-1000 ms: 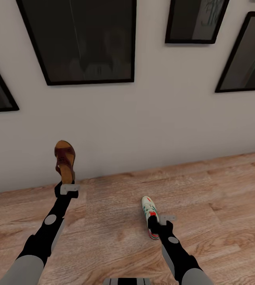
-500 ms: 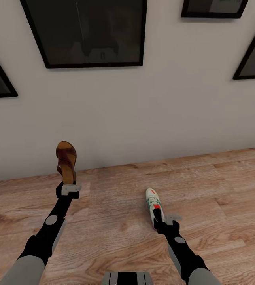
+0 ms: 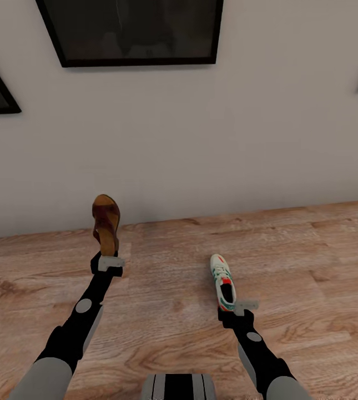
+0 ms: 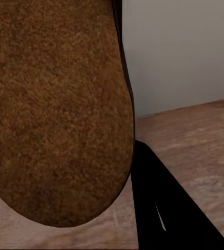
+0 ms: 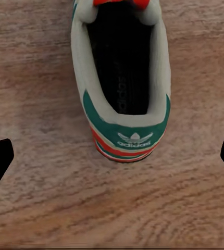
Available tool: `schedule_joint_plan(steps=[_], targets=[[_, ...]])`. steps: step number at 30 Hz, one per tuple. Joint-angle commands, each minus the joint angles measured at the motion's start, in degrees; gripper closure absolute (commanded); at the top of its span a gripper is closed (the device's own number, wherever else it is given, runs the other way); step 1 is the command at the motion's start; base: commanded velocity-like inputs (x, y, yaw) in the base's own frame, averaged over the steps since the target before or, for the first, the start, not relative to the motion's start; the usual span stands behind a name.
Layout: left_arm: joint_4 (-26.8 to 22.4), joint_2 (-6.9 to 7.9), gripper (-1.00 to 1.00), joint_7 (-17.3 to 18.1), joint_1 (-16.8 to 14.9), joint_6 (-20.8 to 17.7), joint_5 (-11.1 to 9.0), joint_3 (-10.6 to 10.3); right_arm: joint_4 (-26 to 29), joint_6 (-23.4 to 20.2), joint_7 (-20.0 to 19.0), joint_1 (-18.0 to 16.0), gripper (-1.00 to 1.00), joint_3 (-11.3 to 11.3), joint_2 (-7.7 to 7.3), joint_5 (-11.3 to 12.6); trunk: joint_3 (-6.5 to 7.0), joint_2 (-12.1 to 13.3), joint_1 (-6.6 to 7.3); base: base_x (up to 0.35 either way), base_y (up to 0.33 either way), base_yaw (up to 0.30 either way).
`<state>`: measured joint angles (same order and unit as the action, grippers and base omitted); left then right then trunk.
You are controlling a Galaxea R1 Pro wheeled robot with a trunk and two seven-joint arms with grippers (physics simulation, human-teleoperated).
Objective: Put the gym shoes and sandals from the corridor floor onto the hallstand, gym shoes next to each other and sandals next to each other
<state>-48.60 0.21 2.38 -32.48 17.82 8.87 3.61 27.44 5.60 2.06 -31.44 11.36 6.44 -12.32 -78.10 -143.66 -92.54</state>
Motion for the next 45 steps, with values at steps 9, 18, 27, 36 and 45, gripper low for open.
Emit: schedule_joint_plan(steps=[9, 18, 27, 36, 45], targets=[[0.3, 0.01, 1.0, 0.1, 1.9, 0.2, 0.7, 0.3, 0.0, 0.2, 0.1, 0.0, -1.0, 0.3, 0.07, -0.6, -0.6, 0.0, -0.01, 0.0, 0.0, 0.027], [0.6, -0.03, 1.0, -1.3, 3.0, 0.4, 0.6, 0.3, 0.0, 0.2, 0.1, 0.0, -1.0, 0.3, 0.07, -0.6, -0.61, 0.0, -0.01, 0.095, 0.0, 0.001], [0.6, -0.03, 1.0, -1.8, 3.3, 0.7, 0.6, 0.3, 0.1, 0.2, 0.1, 0.0, -1.0, 0.3, 0.07, -0.6, -0.61, 0.0, -0.01, 0.024, 0.0, 0.0], [0.6, -0.03, 1.0, -1.8, 3.3, 0.6, 0.7, 0.3, 0.1, 0.2, 0.1, 0.0, -1.0, 0.3, 0.07, -0.6, -0.61, 0.0, -0.01, 0.062, 0.0, 0.0], [0.7, 0.04, 1.0, -1.9, 3.3, 0.6, 0.6, 0.3, 0.1, 0.2, 0.1, -0.1, -1.0, 0.3, 0.07, -0.6, -0.61, 0.0, -0.01, 0.005, 0.0, 0.0]])
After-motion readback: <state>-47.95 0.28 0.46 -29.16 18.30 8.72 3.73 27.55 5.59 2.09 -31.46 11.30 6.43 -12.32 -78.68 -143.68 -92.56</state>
